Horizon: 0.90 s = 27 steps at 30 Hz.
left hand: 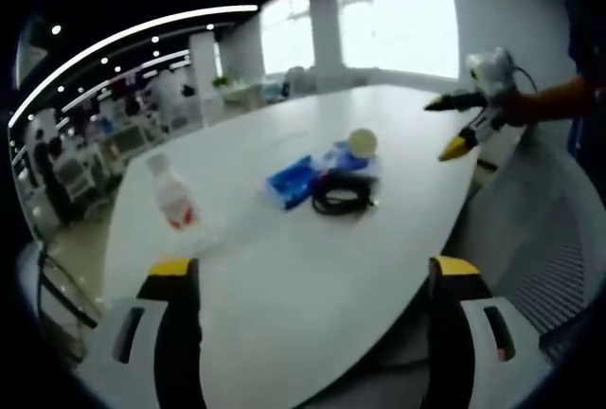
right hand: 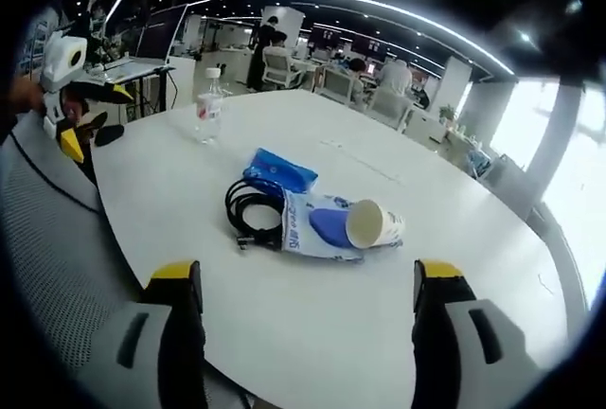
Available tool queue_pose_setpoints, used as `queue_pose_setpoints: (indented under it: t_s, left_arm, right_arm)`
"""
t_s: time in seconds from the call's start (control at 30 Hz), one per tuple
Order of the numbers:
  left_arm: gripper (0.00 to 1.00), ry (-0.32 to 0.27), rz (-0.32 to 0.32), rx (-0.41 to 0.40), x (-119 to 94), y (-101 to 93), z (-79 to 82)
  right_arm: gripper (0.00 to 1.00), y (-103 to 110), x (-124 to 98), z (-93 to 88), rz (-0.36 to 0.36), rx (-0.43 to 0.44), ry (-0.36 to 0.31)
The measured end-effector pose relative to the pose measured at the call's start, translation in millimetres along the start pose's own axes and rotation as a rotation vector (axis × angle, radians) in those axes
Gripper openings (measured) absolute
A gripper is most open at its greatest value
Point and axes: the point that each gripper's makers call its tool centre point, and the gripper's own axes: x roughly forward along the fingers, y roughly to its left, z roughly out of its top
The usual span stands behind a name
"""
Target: Arrange the tabletop items into an orderly group along one side of the table until the central work area is clear of visible clutter.
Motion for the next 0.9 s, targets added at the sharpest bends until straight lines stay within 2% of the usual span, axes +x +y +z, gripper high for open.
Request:
queue_pose_setpoints:
  t_s: [0.27,0.57,0.9]
  left_arm:
    - [0.97,-0.037,0.019,-0.034,-2,5.5,4.8]
    - [0.95,-0.015,0.007,-0.017,0,2.4,1.9]
    - [0.94,-0.009,0.001,-0.018,0,1.7,1.1]
  right_arm:
    - [0.83,-25,19,-1.6,-0.051,-0.088,-0.011]
    - [0.71,-52,41,-2.4,-0.087,-0.146,-0.014]
    - [0.55,-67,63,4.4,-0.093,-0.218,-0.043]
